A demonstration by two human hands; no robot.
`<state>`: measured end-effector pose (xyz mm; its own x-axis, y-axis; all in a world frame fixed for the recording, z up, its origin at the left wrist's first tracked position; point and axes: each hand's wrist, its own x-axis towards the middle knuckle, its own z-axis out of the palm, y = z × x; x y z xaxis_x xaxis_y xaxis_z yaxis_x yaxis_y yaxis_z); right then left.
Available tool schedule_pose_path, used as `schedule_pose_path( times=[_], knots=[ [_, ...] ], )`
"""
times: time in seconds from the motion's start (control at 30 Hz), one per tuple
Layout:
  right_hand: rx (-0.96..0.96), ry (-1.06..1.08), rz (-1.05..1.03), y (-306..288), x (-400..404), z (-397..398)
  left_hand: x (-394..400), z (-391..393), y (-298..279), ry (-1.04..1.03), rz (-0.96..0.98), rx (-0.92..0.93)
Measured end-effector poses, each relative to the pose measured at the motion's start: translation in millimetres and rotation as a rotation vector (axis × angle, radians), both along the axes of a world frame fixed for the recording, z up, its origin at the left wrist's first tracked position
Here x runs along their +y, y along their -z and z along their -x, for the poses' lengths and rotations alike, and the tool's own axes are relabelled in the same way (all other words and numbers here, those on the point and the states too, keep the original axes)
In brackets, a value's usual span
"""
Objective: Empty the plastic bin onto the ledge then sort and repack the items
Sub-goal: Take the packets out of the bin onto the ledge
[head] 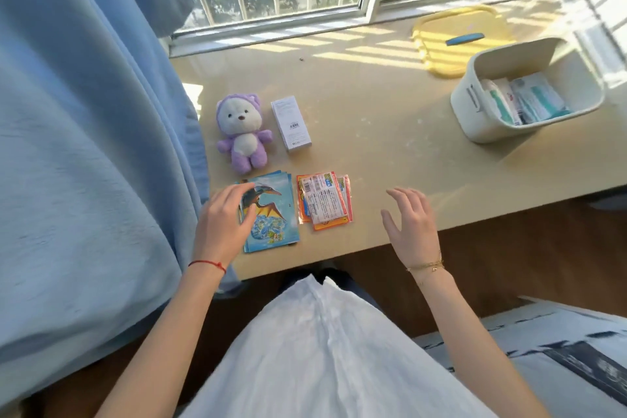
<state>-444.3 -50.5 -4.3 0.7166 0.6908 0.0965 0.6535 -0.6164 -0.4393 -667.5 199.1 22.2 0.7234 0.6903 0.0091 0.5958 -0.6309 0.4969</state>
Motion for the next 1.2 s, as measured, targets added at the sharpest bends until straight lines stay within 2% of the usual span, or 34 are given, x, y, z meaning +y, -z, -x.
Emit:
schedule_pose_path(
  times=[0.37,0.53,0.7,0.97,1.2],
  knots=[
    [-0.063,0.308,0.004,-37,-120,4,-54,-84,-41,0.335,-0.065,-0.028],
    [-0.046,0.428,-0.01,-40,-194,-17,-115,-141,-44,0.483,-0.083,-0.041],
    [-0.054,0.496,-0.017,-40,-289,-60,-211,-211,-43,0.59,-0.071,-0.062],
    [-0.054,0.602,-0.044,-58,-425,-143,-355,-321,-61,0.651,-0.033,-0.152],
    [-0.005,0.615,-0.048,-59,-473,-221,-398,-399,-61,0.61,-0.015,-0.149]
  ],
)
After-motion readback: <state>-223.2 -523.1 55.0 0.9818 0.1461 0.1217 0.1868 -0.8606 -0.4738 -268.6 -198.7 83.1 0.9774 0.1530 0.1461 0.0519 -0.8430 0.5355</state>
